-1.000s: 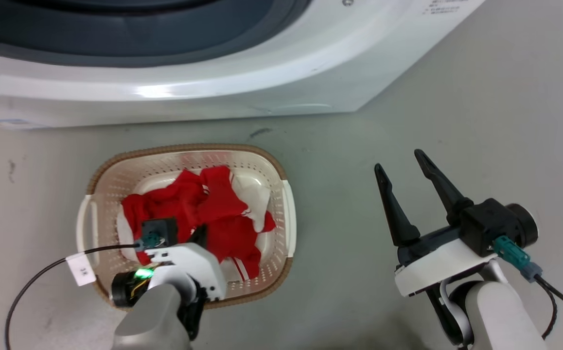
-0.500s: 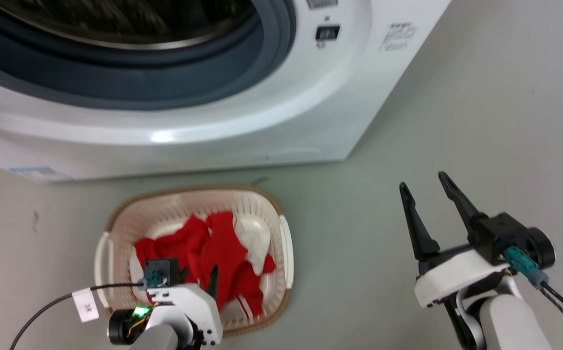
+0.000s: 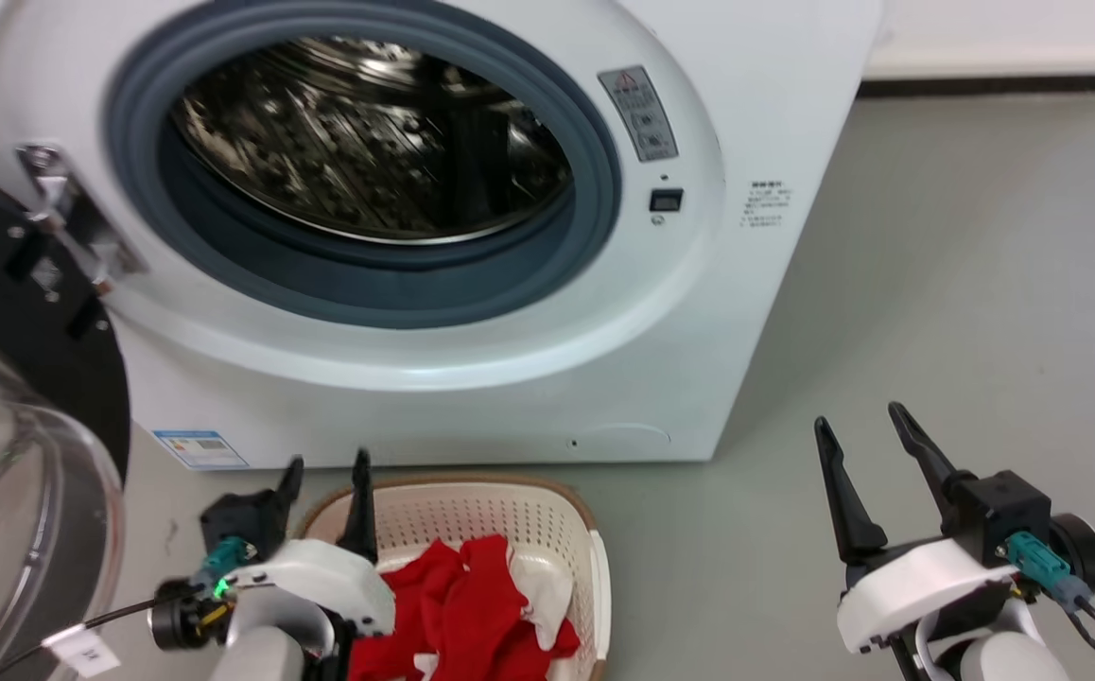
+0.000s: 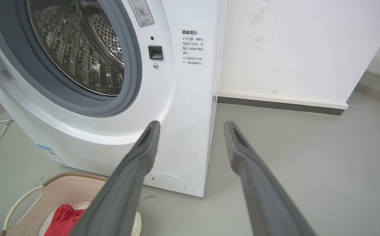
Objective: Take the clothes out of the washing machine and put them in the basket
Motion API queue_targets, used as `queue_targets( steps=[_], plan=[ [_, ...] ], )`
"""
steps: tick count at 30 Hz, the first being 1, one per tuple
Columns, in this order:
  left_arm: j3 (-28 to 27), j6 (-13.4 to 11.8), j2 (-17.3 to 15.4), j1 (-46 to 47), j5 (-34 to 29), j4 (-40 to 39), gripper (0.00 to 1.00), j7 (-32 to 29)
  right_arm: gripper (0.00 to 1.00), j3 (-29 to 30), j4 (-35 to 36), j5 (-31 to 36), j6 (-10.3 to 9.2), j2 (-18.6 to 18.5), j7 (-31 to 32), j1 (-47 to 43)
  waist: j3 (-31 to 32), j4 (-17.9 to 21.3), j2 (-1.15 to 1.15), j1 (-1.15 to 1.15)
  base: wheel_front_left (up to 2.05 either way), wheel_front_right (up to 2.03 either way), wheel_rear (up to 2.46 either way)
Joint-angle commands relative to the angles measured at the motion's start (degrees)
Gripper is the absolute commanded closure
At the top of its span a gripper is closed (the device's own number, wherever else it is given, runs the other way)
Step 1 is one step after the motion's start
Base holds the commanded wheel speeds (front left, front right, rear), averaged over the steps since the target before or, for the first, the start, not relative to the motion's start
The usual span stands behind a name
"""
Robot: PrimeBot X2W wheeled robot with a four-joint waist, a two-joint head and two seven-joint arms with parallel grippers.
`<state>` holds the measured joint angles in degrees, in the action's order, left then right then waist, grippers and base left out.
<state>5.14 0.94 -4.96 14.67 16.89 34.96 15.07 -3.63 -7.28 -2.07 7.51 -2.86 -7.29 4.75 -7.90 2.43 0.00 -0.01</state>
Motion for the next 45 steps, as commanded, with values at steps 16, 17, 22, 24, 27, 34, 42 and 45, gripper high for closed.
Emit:
queue_targets(
  steps=[16,17,22,24,27,34,42,45],
  plan=[
    [-4.17,2.52,1.11,-9.37,-9.16,-23.96,0.00,0.14,0.00,4.08,1.01,-0.12,-0.04,-0.02,1.18,-4.94,7.39,-2.06,0.00,0.01,0.00,0.00,0.00],
    [-4.07,2.61,1.13,-9.83,-9.30,-24.00,0.00,0.14,0.00,4.20,1.15,-0.23,-0.04,-0.01,1.25,-5.21,7.59,-2.06,0.00,0.01,0.00,0.00,0.00],
    [-3.64,2.97,1.30,-11.77,-9.96,-23.30,0.00,0.14,0.00,4.77,1.39,-0.74,-0.04,-0.02,1.52,-6.42,8.28,-1.81,0.00,0.01,0.00,0.00,0.00],
    [-3.54,3.06,1.35,-12.30,-10.16,-22.98,0.00,0.14,0.00,5.36,1.45,-1.07,-0.04,-0.02,1.25,-6.41,8.46,-1.75,0.00,0.01,0.00,0.00,0.00],
    [-3.61,3.04,1.39,-12.44,-10.37,-22.44,0.00,0.14,0.00,5.63,1.46,-1.07,-0.04,-0.01,1.26,-6.59,8.59,-1.78,0.00,0.01,0.00,0.00,0.00],
    [-3.90,3.39,1.44,-11.76,-10.71,-21.45,0.00,0.14,0.00,5.32,1.37,-1.05,-0.04,-0.02,1.28,-6.57,8.67,-1.73,0.00,0.01,0.00,0.00,0.00],
    [-4.20,3.43,1.55,-11.31,-10.79,-21.21,0.00,0.14,0.00,5.04,1.33,-1.60,-0.04,-0.02,1.28,-6.91,8.50,-1.63,0.00,0.01,0.00,0.00,0.00],
    [-3.98,3.37,1.57,-12.10,-10.55,-20.69,1.00,-0.06,1.00,5.04,0.59,-1.54,0.00,0.02,1.28,-6.35,8.48,-1.62,0.00,0.01,0.00,0.00,0.00]
  ],
)
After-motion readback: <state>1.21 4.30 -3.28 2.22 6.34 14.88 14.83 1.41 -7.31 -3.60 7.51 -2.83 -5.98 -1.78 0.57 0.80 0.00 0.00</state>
